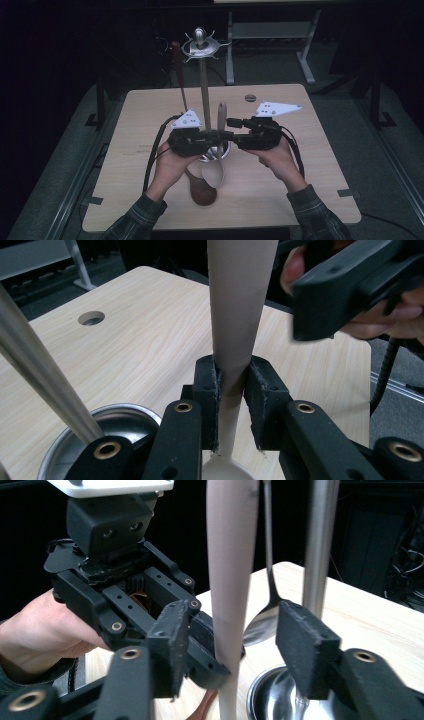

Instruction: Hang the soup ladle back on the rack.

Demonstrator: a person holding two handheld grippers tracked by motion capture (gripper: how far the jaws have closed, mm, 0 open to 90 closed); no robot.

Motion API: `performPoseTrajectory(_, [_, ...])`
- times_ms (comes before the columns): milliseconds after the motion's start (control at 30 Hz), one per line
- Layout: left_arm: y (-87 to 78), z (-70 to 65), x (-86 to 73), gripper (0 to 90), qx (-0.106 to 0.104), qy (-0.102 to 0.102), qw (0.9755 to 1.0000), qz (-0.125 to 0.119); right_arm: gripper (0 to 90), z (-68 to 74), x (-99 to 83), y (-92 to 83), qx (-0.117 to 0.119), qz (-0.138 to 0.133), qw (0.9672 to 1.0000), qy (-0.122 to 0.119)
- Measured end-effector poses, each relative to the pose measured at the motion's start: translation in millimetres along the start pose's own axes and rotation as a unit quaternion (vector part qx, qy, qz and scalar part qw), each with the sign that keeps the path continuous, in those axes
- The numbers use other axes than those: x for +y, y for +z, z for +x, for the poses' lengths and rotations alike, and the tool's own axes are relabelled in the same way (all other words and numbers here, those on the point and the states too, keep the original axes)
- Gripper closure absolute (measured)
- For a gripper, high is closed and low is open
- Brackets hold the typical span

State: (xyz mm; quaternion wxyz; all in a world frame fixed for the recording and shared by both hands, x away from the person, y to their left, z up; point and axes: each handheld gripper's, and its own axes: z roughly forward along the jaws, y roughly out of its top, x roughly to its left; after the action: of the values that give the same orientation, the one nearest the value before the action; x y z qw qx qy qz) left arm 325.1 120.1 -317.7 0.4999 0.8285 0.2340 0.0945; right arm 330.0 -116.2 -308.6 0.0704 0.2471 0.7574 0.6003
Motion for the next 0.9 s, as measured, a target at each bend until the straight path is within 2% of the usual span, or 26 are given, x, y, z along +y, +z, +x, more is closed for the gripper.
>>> performPoseTrajectory(233, [2.7, -2.4, -1.1, 76.0, -0.002, 0.0, 1.0, 0.003, 67.3, 2.3, -4.4, 10.8, 0.006, 0.004, 1.0, -0.002])
performPoseTrajectory(300, [2.6, -2.5, -1.1, 75.9, -0.004, 0.002, 1.0, 0.001, 72.1, 2.5, -4.5, 10.3, -0.002, 0.004, 1.0, -0.004])
performPoseTrajectory(533, [0.7, -3.2, -1.4, 73.9, -0.004, 0.004, 1.0, 0.002, 73.5, 3.2, -4.6, 9.4, -0.002, 0.002, 0.9999, -0.01])
performPoseTrajectory(700, [-10.7, 0.0, -4.2, 61.2, -0.014, 0.005, 0.9998, 0.014, 73.5, 4.6, -5.4, 11.4, -0.003, 0.012, 0.9998, -0.018])
performPoseTrajectory(900, [-26.4, 6.3, -14.2, 53.6, -0.016, 0.003, 0.9993, 0.033, 73.6, 4.8, -2.6, 12.3, 0.003, 0.012, 0.9995, -0.029])
